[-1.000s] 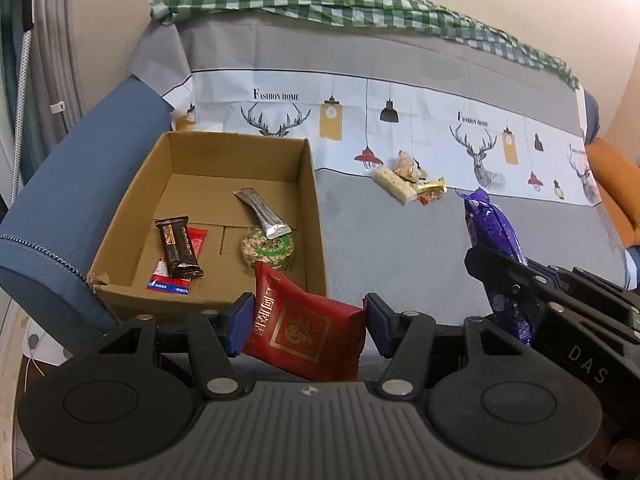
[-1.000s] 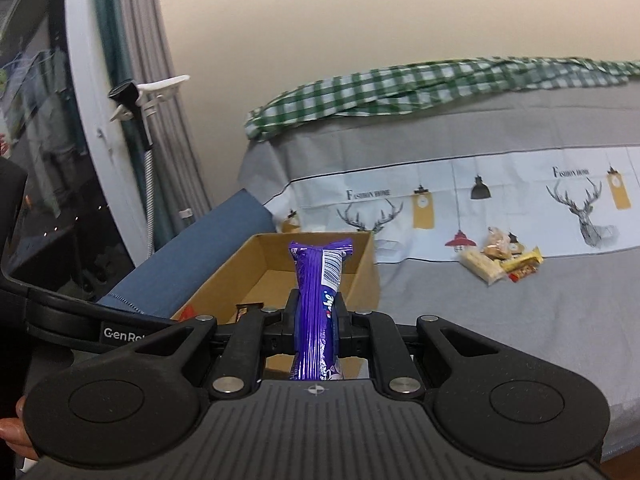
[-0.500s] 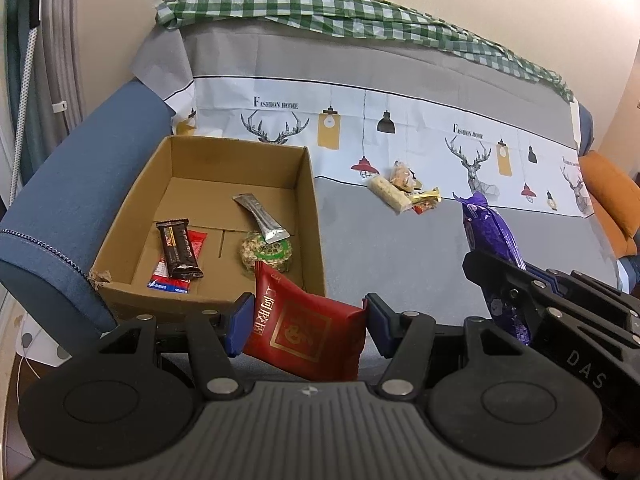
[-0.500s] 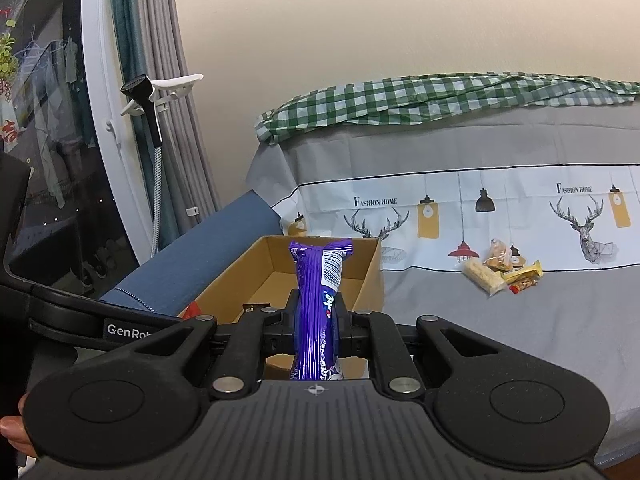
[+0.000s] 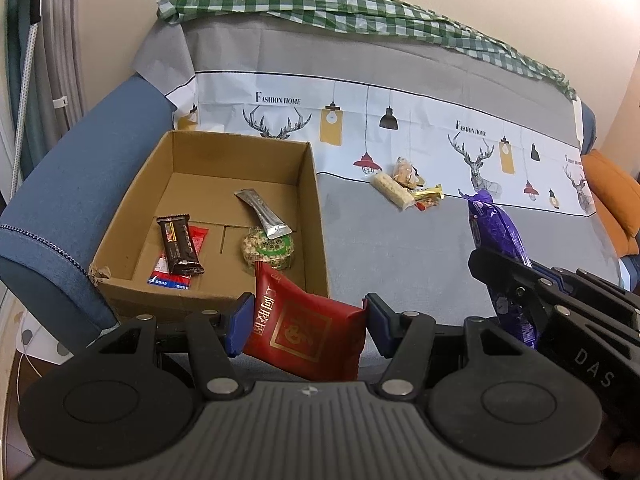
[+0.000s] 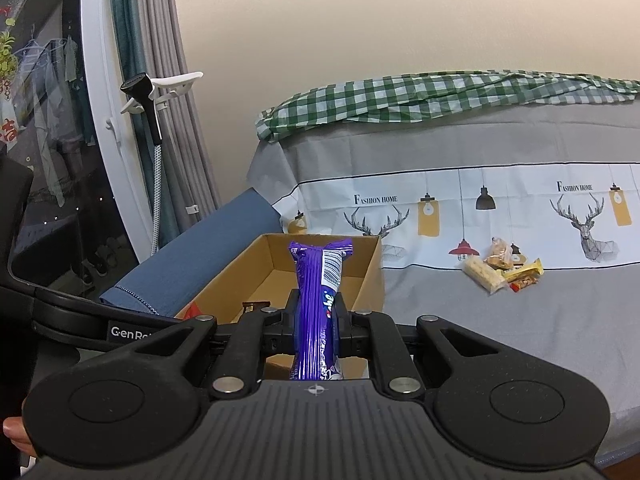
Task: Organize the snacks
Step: 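Carry the red packet and purple candy bar with both tools over the box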
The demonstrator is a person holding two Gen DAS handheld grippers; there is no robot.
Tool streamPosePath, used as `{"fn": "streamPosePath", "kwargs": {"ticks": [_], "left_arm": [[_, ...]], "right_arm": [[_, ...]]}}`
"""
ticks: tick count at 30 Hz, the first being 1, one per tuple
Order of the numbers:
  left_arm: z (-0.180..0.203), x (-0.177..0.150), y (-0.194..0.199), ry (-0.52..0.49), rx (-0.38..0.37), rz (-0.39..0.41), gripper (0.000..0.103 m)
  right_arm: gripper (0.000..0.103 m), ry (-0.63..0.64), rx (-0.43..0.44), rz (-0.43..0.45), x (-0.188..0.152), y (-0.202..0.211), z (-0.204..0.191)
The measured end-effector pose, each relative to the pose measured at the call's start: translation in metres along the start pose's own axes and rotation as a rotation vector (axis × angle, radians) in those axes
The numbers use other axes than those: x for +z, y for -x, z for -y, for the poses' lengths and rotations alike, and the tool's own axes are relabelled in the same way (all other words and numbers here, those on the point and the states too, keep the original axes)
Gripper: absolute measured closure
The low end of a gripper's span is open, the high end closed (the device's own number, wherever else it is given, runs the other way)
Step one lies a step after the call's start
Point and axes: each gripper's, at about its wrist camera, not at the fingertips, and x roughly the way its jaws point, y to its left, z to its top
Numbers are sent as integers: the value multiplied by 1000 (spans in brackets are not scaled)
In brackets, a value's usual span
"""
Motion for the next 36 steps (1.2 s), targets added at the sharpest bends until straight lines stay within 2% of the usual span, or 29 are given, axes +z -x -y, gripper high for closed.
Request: {"fn": "streamPosePath", "kwargs": {"ticks": [10,19,27,36], "left_arm": [[-5,0,-3,9,17,-2,39],[-37,19,-8,71,90,17,39],[-76,46,-28,123,103,15,39],[-113,74,-65,157,113,6,38]], "right_arm": [[89,-1,0,-12,-1,-5,-1],[89,34,1,-27,5,-21,-3],[89,74,25,-74,15,-58,-17],[89,91,41,-150,26,-123,-30]]}}
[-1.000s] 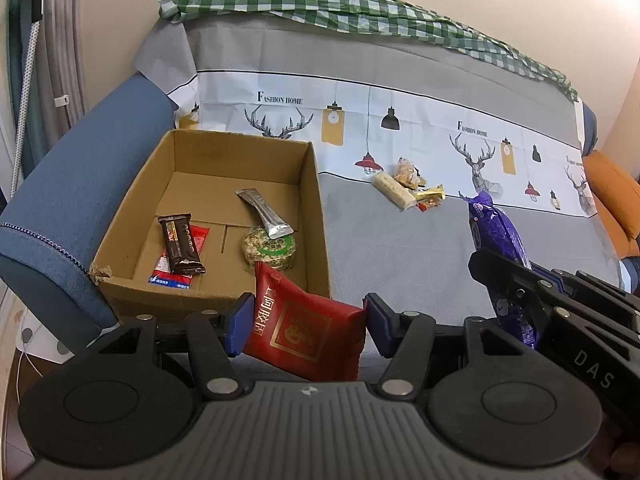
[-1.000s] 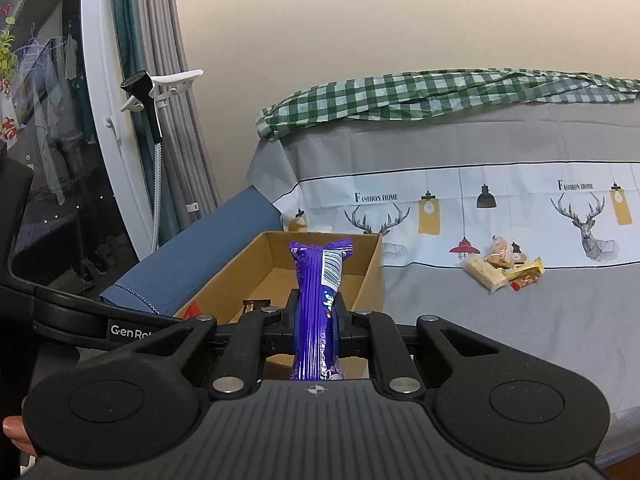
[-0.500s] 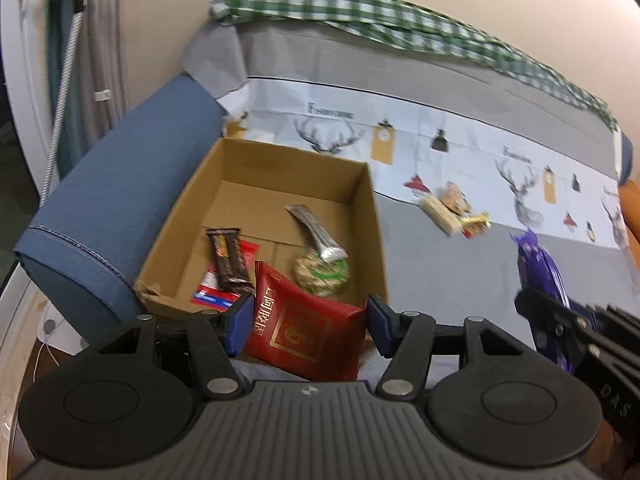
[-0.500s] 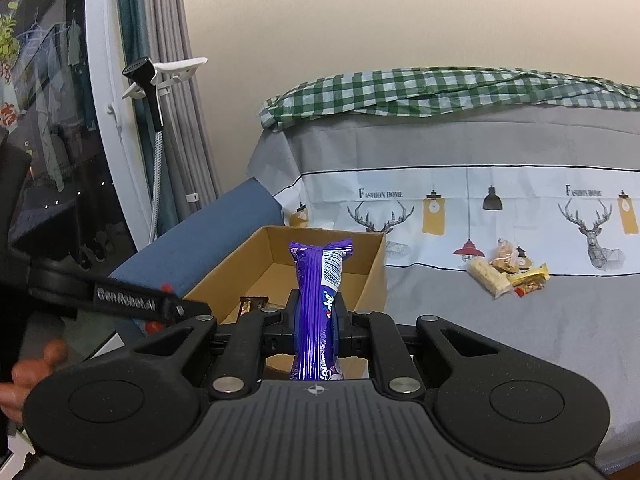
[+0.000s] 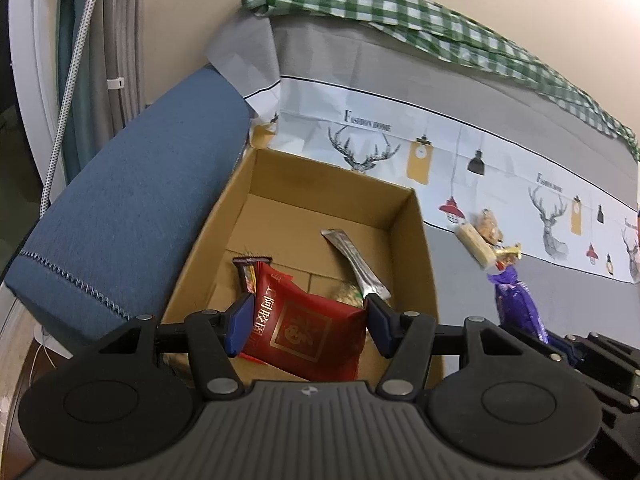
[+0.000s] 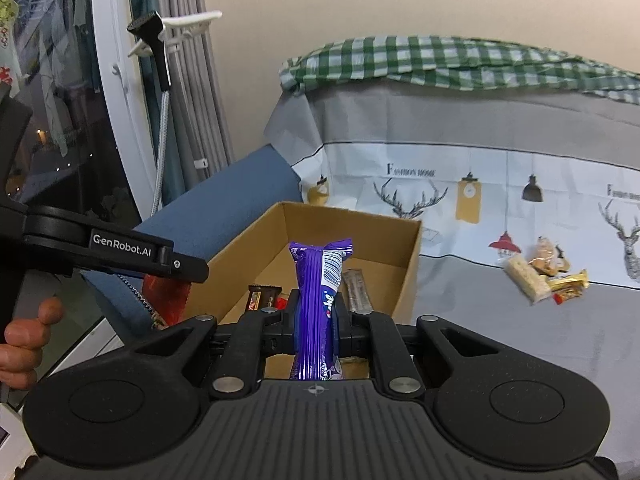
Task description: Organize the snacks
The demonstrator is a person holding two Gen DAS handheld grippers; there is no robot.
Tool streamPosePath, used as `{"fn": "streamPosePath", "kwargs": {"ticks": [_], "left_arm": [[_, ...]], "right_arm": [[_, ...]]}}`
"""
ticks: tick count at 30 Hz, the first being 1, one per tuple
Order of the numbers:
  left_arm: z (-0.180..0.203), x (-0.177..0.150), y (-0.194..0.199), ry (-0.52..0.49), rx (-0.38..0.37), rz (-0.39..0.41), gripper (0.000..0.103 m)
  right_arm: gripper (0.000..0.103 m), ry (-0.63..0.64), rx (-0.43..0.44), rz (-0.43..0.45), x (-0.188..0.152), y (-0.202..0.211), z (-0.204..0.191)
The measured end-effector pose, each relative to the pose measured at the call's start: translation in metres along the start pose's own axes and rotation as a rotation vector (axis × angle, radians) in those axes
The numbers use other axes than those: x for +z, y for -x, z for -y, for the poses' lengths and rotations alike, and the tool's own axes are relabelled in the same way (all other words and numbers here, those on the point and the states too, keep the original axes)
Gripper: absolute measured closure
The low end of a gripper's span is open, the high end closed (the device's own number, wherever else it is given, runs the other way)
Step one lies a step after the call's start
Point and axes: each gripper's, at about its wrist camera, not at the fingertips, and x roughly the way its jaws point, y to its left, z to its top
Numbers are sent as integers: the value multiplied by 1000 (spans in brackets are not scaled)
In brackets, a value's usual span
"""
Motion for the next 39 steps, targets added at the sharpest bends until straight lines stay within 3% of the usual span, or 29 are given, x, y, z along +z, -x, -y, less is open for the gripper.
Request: {"fn": "streamPosePath", "kwargs": {"ticks": [10,20,22,23,24,25,26,27,29,32,39], "left_arm": [[-25,33,-72,20,44,-65,38],[-34,33,-146,8,75,-177,38],[-33,33,-155,-2,75,-185,35],[-33,33,-158,-5,74,-184,27],[-33,34,-160,-5,74,-178,11],[-32,34,-160,-8,91,-159,4],[-30,32,-155,-20,109,-125,0],[-28,30,-151,-45,125,-89,0],[-25,27,-148,-101,143,-86,0],[-29,18,-140,-104,166,-122,0],[-32,-21,-86,-27,199,-162,0]], "right_arm": [[89,1,23,-80,14,-89,-4],[89,-41,28,-192,0,-159,4],[89,-39,25,-209,-4,-167,5],[89,-38,24,-215,-5,-171,5],[86,-38,28,-221,-6,-175,6],[85,-36,38,-230,-6,-178,6],[69,-27,50,-241,-6,-181,6],[42,-14,60,-250,-6,-183,5],[23,20,50,-220,-7,-179,1],[18,95,51,-208,-8,-168,-6],[11,35,65,-244,-12,-117,-9]]}}
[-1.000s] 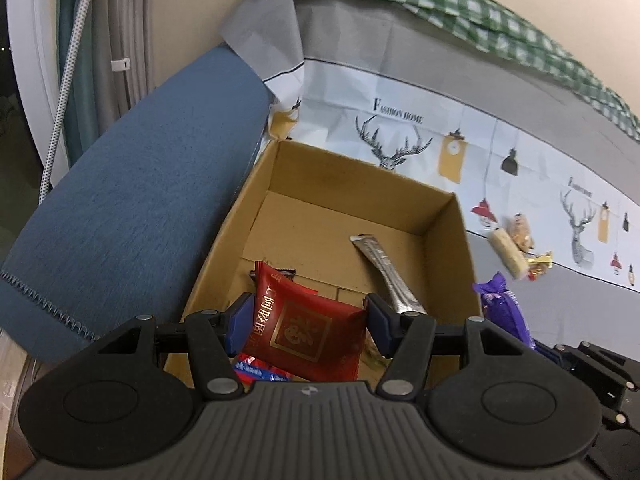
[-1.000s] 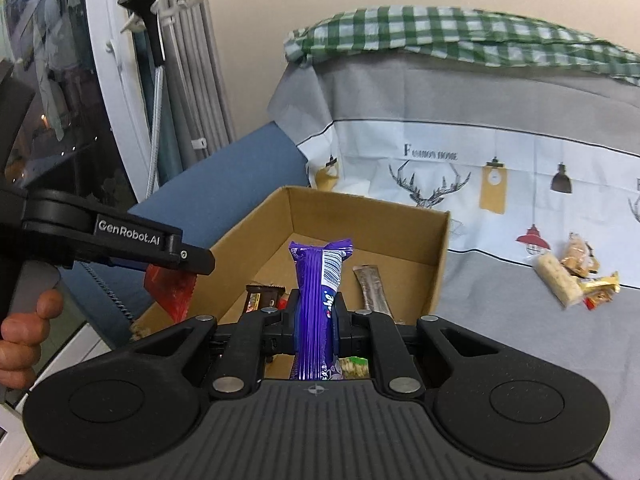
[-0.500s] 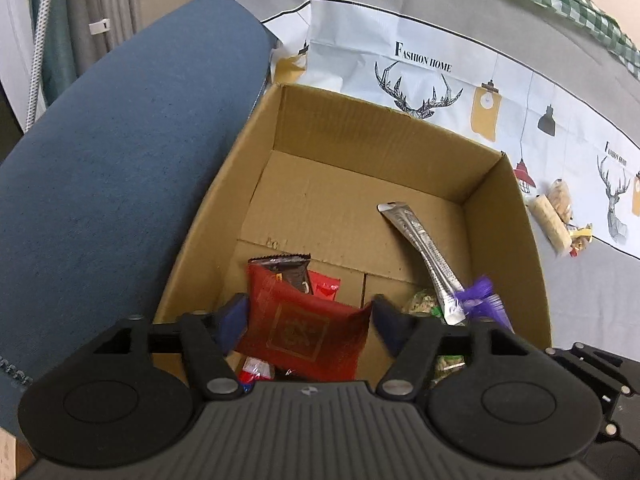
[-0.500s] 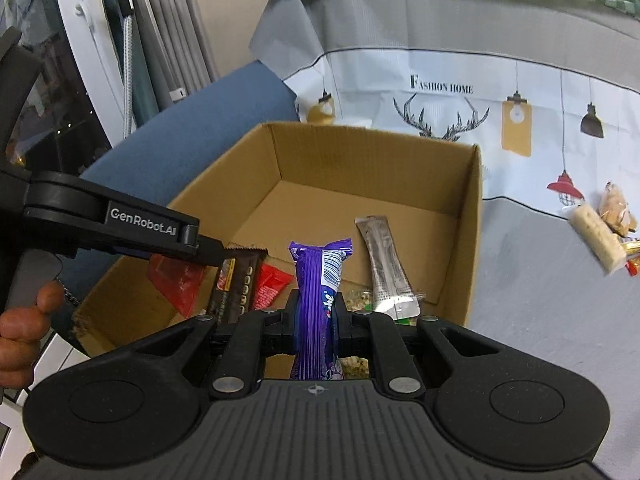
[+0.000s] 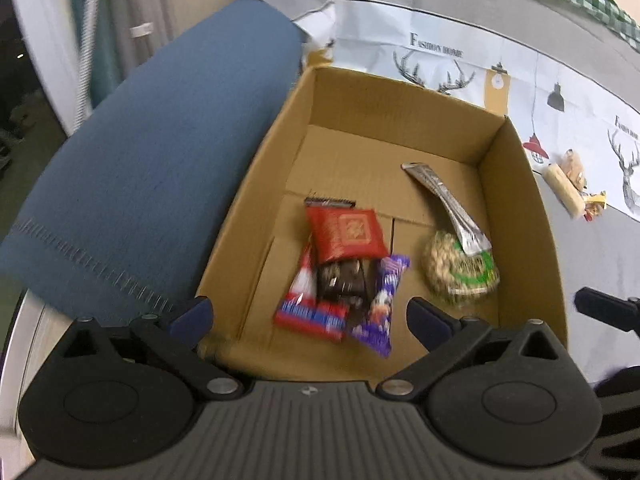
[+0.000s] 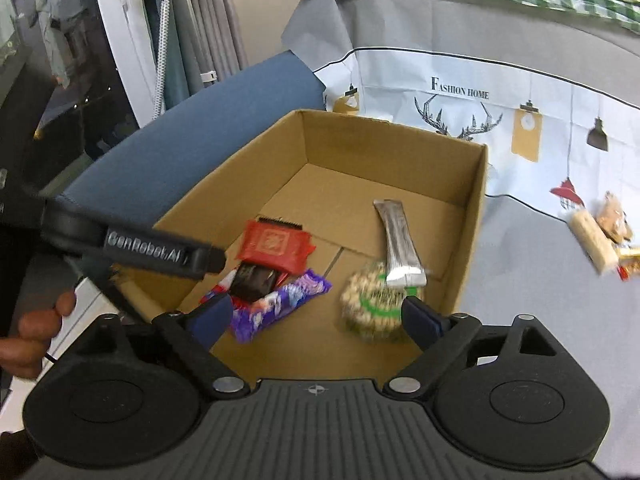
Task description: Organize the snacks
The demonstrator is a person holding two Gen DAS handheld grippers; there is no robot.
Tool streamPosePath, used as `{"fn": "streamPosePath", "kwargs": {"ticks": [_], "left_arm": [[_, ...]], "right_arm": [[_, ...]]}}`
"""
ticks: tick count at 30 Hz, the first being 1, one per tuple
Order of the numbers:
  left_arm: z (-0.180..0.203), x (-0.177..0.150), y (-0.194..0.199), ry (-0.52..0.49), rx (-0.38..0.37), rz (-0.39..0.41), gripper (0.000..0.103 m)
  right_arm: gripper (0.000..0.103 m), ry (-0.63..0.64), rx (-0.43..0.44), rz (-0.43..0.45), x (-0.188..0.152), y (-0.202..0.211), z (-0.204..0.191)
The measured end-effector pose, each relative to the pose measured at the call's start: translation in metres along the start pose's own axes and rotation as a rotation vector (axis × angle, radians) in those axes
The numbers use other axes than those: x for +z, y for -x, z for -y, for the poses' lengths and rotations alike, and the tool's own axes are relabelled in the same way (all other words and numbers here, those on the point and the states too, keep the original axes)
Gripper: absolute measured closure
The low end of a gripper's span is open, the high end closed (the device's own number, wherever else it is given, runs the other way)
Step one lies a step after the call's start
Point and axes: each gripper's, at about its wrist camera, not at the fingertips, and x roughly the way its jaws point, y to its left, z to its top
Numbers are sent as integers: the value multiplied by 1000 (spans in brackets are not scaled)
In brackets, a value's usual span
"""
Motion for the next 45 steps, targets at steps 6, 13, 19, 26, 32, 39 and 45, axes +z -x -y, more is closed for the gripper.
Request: {"fn": "streamPosePath", "kwargs": {"ticks": [6,13,19,26,32,39,45], "left_arm": [[16,-30,54,2,5,84,0],[43,-56,93,0,-29,132,0],[58,-72,119,-28,-34,185,0],[63,-83,139,-30,-30,221,0],[62,-89,149,-28,-26,239,0],[62,-91,154,-28,-24,251,0],[62,-91,154,-27,-23,250,0]], "right_arm": [[7,-8,-41,44,-16,51,-6],[4,-24,-104,124,-39,106,-6],[4,-11,-116,195,-53,138,-9],[3,-7,-112,250,-64,162,-12],[3,-8,-106,278,-70,174,-15],[2,-3,-103,294,-71,180,-17],[2,-3,-103,295,-72,180,-16]]}}
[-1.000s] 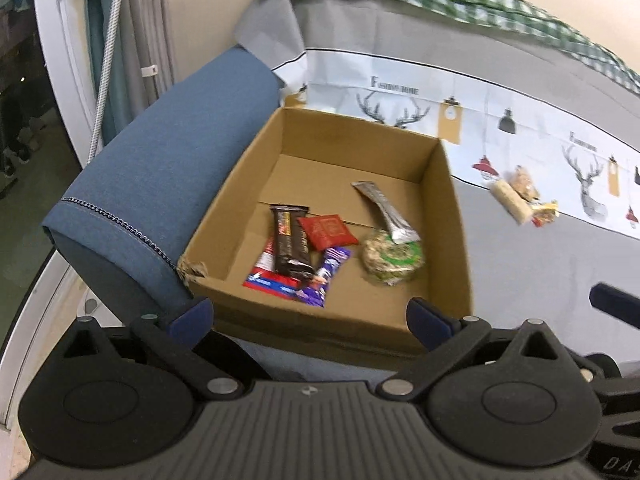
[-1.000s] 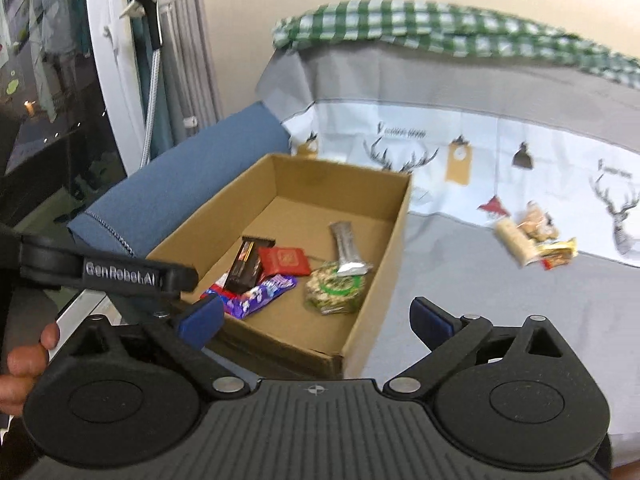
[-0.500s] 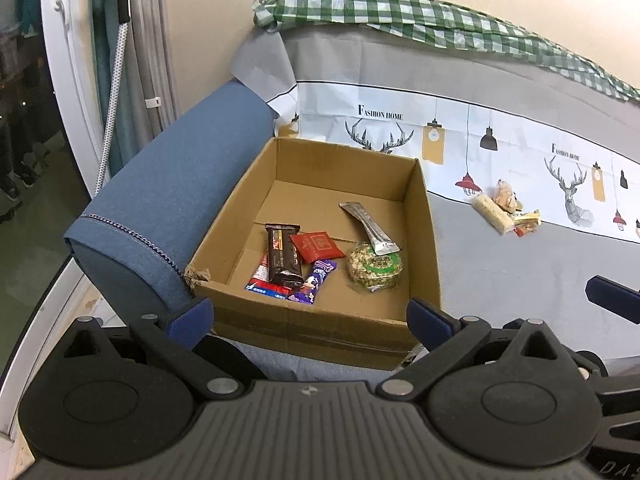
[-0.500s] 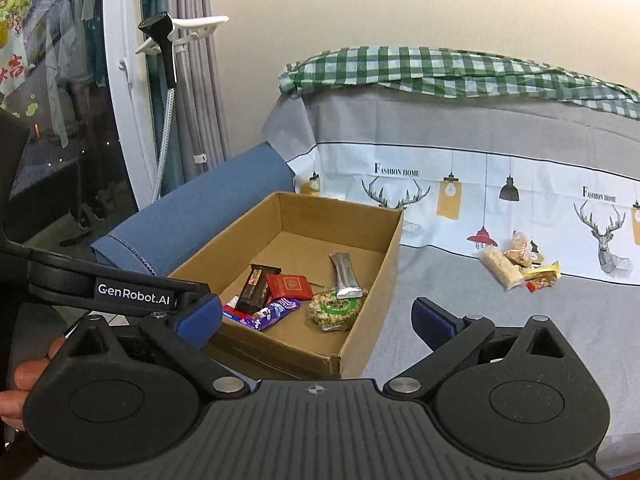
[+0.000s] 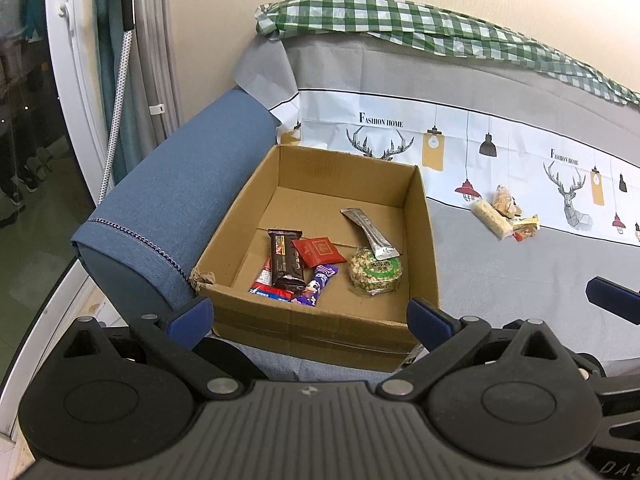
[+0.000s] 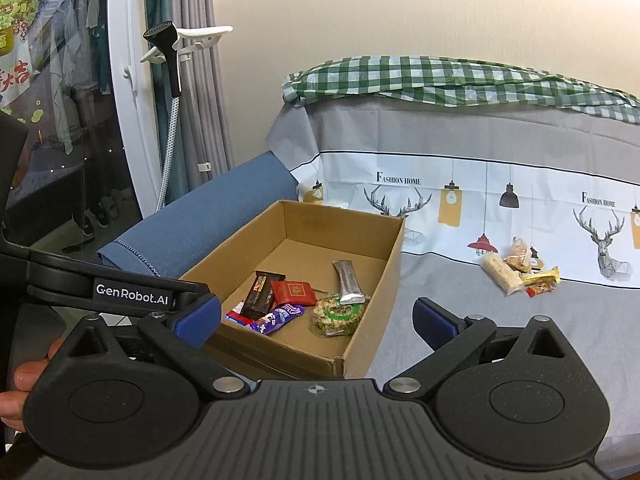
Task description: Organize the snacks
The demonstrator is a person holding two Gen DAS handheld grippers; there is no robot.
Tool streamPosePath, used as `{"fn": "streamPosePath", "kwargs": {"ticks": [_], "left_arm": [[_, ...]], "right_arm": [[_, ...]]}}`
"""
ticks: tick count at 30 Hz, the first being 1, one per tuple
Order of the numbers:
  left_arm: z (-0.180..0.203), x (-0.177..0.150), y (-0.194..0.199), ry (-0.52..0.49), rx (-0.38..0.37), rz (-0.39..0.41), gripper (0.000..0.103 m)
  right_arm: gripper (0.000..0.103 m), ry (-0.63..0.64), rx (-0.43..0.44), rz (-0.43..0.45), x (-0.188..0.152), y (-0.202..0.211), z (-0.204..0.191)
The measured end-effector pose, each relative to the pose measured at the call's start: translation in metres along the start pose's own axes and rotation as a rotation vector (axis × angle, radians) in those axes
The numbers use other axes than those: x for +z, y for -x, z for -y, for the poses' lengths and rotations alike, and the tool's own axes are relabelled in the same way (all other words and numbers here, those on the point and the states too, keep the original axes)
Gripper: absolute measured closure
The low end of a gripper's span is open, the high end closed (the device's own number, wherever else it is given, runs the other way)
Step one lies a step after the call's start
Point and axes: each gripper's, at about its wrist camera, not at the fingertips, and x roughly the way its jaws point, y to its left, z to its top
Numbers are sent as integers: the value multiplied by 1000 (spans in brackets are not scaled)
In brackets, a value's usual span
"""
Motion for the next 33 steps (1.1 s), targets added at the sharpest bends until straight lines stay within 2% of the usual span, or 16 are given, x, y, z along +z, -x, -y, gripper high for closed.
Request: {"fn": "streamPosePath", "kwargs": {"ticks": [21,33], "left_arm": [[7,4,-13,-22,14,-35,0],[34,20,-42,-76,19,-101,0]], "right_arm": [[1,-33,6,-32,-4,-12,5],[1,-146,-20,-55,-12,-32,37]]}}
